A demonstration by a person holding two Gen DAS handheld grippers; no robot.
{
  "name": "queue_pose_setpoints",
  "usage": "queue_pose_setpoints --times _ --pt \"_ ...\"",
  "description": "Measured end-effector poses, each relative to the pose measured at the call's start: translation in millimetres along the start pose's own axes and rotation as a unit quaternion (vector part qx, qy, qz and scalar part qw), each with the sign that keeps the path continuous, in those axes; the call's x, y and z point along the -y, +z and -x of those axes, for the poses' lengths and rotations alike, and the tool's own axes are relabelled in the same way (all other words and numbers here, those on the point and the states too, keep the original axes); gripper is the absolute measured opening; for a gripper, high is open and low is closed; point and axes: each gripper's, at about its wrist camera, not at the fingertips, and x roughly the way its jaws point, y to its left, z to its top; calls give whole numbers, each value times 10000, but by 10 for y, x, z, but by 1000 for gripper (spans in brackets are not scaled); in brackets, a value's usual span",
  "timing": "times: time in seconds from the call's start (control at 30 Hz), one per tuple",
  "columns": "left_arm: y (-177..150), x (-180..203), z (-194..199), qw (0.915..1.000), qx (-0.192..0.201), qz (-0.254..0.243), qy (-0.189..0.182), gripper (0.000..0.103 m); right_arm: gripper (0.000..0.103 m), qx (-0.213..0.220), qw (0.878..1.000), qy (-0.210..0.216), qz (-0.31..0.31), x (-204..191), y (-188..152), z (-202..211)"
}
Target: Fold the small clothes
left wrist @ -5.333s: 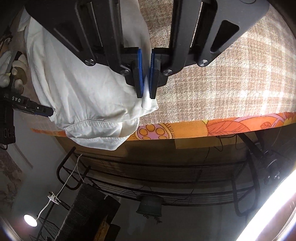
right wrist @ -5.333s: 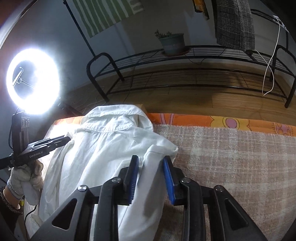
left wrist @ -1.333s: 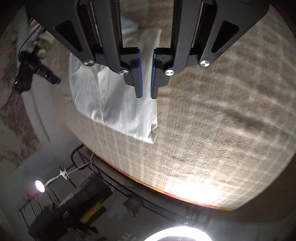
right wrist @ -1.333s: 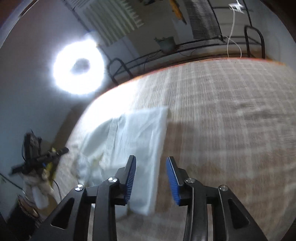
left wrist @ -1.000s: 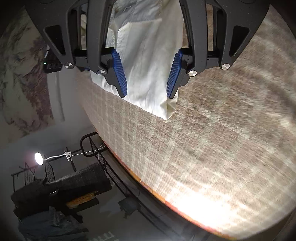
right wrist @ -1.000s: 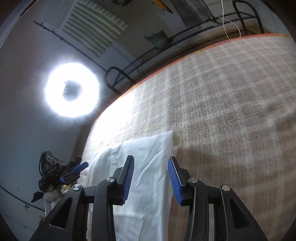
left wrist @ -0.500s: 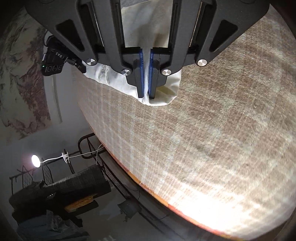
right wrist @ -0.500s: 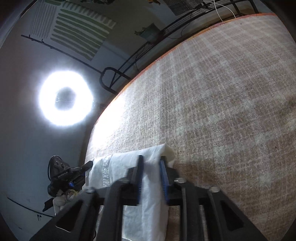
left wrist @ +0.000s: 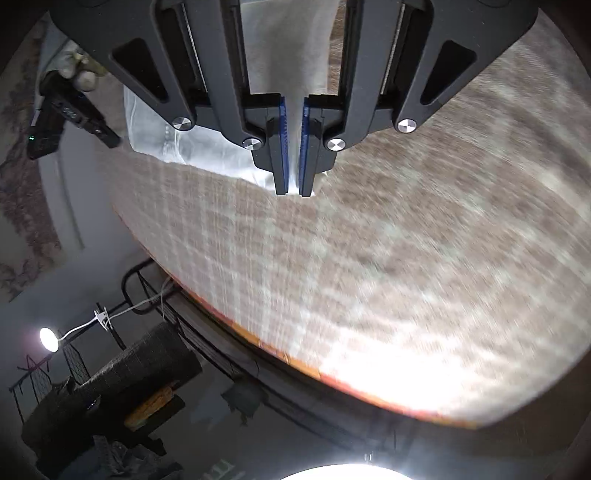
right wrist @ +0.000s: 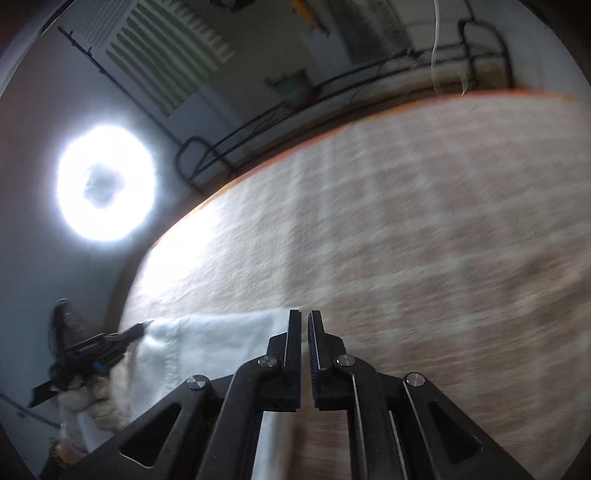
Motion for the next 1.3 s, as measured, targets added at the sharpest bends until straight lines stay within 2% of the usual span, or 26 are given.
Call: queue_pose_setpoints --times 0.07,0.1,0.17,0.23,0.33,0.4,0.5,0.57,0.7,0.87,0.97,1.07,1.17,1.3 --pt "24 63 93 9998 121 19 -154 1 8 131 9997 57 176 -70 20 118" --pt "24 120 124 9996 134 -40 -265 1 13 217 9989 151 378 -167 22 186" --pt "-19 311 151 9982 53 -422 -413 1 18 238 9969 328 675 -340 16 219" --pt "-122 544 104 9943 -139 -912 -540 1 18 101 9944 539 899 -501 7 141" --pt "-268 736 -62 9881 -233 -1514 -165 1 18 -169 9914 569 1170 -666 -67 -36" --pt "-293 701 -206 9882 -279 -1505 78 1 18 -283 9905 430 1279 -689 -93 -136" --pt "-317 560 -365 9879 -220 -1450 503 1 19 -358 9926 314 1113 -603 -107 -224" --pt "-358 467 -478 9871 -260 -1450 633 1 19 -416 9937 174 1026 -523 -125 -301" --pt "-386 449 -505 9853 -185 -1564 656 1 10 -670 9896 -309 1232 -408 -224 -497" --pt "-365 393 -185 9867 66 -1449 739 1 12 -506 9886 -585 1292 -405 -190 -349" --pt "-366 510 77 9895 182 -1396 332 1 16 -306 9915 -348 1214 -400 -172 -106" --pt "-425 746 130 9857 153 -1675 83 1 16 -78 9920 27 1262 -501 -158 82" --pt "-449 942 -15 9838 43 -1790 33 1 16 -107 9901 273 1370 -701 -99 32" --pt "-446 976 -448 9846 -381 -1699 175 1 16 -417 9837 277 1728 -986 -135 -252"
